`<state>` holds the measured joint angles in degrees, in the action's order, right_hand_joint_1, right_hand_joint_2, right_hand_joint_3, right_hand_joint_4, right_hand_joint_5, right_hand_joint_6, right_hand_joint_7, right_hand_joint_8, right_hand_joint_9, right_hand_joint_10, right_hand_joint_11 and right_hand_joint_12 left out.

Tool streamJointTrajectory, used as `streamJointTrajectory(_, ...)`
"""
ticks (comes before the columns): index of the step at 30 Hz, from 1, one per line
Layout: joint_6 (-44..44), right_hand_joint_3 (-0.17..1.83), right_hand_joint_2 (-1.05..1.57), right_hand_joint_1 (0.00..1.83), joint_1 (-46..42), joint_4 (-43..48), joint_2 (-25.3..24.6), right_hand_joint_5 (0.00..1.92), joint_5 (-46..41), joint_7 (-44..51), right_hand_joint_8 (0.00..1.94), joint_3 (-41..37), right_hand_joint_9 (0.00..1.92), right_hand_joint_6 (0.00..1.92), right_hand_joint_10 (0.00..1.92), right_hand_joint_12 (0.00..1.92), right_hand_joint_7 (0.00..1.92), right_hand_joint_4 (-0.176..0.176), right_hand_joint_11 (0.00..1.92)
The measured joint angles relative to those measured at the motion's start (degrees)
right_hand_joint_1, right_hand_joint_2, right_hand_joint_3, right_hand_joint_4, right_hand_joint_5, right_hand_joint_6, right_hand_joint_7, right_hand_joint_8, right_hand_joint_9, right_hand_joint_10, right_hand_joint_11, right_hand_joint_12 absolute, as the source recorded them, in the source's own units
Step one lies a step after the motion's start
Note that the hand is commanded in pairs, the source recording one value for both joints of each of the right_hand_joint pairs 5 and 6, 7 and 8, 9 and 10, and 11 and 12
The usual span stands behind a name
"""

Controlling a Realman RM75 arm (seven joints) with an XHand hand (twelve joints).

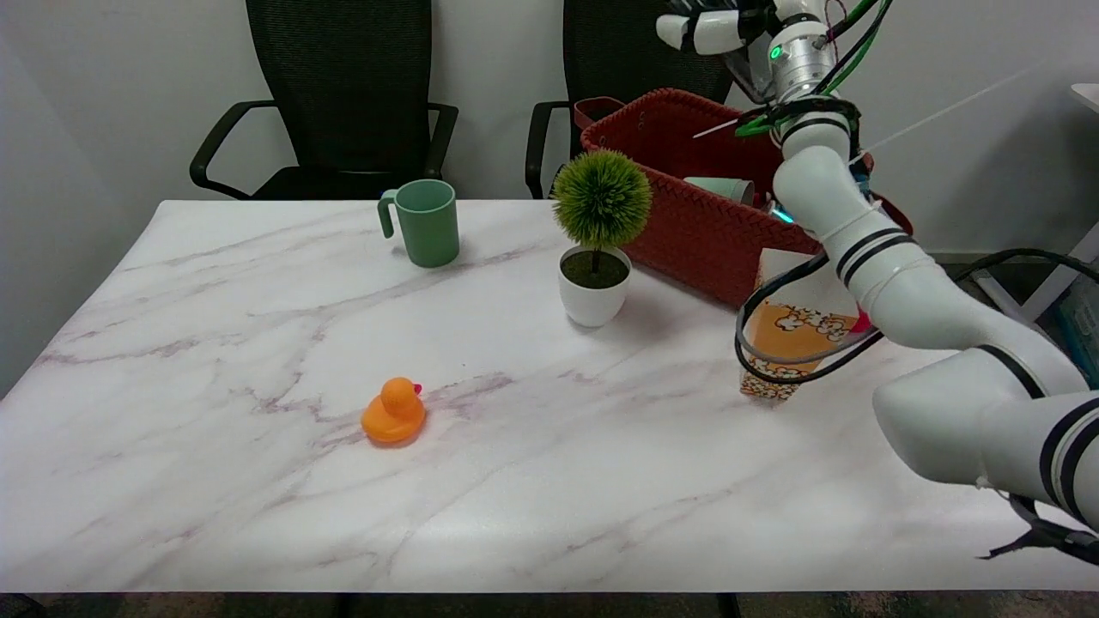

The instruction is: Place the black bottle into the brown storage basket.

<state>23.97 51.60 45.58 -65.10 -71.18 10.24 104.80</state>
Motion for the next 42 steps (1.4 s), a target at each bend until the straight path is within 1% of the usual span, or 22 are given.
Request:
streamJointTrajectory(7,-3.97,1.07,0.45,1.38,4.44,-6.9,1.16,0.71,-0.1,6.95,1.32,-0.39,1.21,0.71,1.21,0.86,1.32,0.0,0.86)
streamJointTrajectory(15,-8.52,1.25,0.28,1.38,7.18,-11.09,3.13,0.59,-0.47,14.54,1.28,-0.57,1.16,0.59,1.16,0.76,1.28,0.0,0.76)
streamJointTrajectory(24,-12.55,1.38,0.2,1.37,7.82,-13.85,5.05,0.59,-1.12,20.83,1.28,-0.74,1.16,0.59,1.16,0.76,1.28,0.0,0.76)
streamJointTrajectory(42,-13.91,1.38,0.18,1.36,5.06,-17.44,6.45,0.57,-6.82,25.21,1.28,2.0,1.15,0.57,1.15,0.76,1.28,0.0,0.76)
